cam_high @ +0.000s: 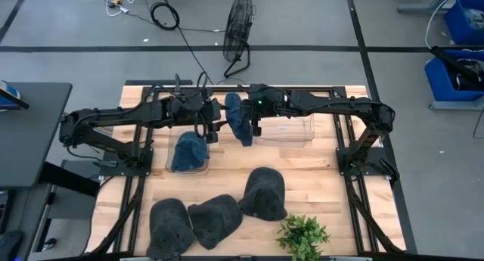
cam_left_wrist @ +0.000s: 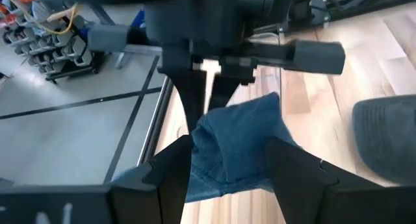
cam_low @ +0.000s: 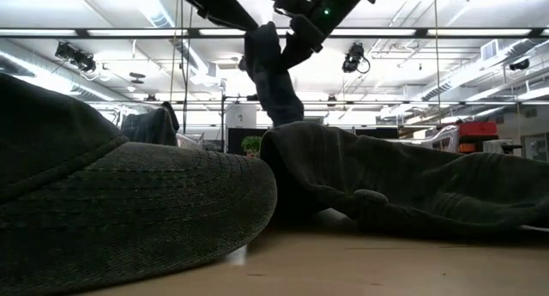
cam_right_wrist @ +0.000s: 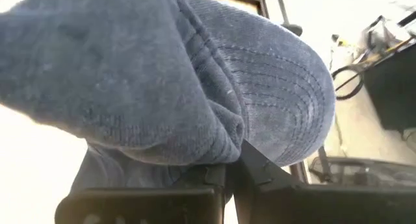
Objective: Pick & Place hat
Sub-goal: Put the blue cap into the left transparent bin
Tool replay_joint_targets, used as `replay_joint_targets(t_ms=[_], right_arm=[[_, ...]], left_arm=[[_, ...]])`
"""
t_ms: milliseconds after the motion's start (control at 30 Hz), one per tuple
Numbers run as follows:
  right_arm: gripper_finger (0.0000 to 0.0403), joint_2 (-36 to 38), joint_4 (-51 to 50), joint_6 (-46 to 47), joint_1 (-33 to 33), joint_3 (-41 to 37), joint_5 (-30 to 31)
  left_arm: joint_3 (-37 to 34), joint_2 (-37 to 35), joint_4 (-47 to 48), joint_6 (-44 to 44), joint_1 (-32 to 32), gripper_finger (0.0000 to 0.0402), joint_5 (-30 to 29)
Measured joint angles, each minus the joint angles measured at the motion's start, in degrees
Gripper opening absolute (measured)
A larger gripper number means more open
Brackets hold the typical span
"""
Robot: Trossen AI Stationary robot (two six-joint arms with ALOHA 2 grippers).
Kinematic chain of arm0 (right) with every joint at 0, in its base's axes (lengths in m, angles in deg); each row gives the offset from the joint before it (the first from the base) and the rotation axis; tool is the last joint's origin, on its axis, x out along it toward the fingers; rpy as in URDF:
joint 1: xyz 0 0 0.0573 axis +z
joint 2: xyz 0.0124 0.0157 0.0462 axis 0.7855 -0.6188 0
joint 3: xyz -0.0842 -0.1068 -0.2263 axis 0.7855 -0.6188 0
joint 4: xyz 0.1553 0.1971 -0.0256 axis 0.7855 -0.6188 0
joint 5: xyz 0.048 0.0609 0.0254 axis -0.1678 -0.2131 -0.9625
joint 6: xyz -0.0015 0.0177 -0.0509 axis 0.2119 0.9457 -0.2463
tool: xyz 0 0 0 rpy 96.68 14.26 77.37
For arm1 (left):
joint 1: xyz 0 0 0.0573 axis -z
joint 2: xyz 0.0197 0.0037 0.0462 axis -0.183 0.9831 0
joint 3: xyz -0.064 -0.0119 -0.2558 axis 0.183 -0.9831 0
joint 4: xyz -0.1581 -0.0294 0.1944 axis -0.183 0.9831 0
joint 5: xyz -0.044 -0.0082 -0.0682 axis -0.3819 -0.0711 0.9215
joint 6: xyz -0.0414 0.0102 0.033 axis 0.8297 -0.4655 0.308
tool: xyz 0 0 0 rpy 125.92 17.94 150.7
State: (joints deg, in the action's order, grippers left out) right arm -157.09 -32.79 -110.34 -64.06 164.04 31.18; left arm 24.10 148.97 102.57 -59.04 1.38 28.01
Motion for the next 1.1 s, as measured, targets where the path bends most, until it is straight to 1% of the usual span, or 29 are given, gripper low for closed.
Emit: replay_joint_targets(t_ms=[200, 300, 400, 467, 533, 667, 833, 900, 967, 1100], right_arm=[[0.0008, 0.0, -3.9, 0.4, 0.0, 0.0, 0.0], [0.0008, 0.0, -2.6, 0.4, 0.0, 0.0, 0.1], [0.0008, 0.0, -0.7, 0.2, 0.0, 0.0, 0.2], [0.0008, 0.0, 0.0, 0.0, 0.0, 0.0, 0.1], [0.0008, 0.0, 0.0, -0.1, 0.1, 0.0, -0.5], [0.0008, 0.0, -0.6, 0.0, 0.1, 0.0, -2.9], [0.0008, 0.0, -0.8, 0.0, 0.2, 0.0, -4.2], [0.0009, 0.0, -0.4, -0.4, 0.1, 0.0, -4.4], [0.0012, 0.0, -0.4, -1.3, 0.1, 0.0, -4.3], [0.0028, 0.0, -0.5, -1.2, 0.1, 0.0, -4.0]], left_arm=[[0.1, -1.0, -3.0, 0.1, 1.4, 0.0197, 0.0], [0.0, -0.6, -2.1, 0.8, 1.4, 0.0197, 0.5], [0.0, 1.1, -2.5, 0.9, 1.7, 0.0197, 3.5], [0.0, 2.5, -2.6, 0.9, 1.8, 0.0197, 3.5], [0.0, 3.4, -2.4, 0.7, 1.8, 0.0197, 1.4], [0.0, 3.7, -2.5, -1.0, 1.8, 0.0197, -5.7], [0.0, 3.3, -2.4, -2.3, 1.8, 0.0193, -6.6], [0.0, 3.2, -1.9, -2.3, 1.7, 0.0179, -6.7], [0.0, 3.2, -1.0, -2.3, 1.7, 0.0153, -6.8], [0.0, 3.2, 1.2, -2.3, 1.8, 0.0073, -6.7]])
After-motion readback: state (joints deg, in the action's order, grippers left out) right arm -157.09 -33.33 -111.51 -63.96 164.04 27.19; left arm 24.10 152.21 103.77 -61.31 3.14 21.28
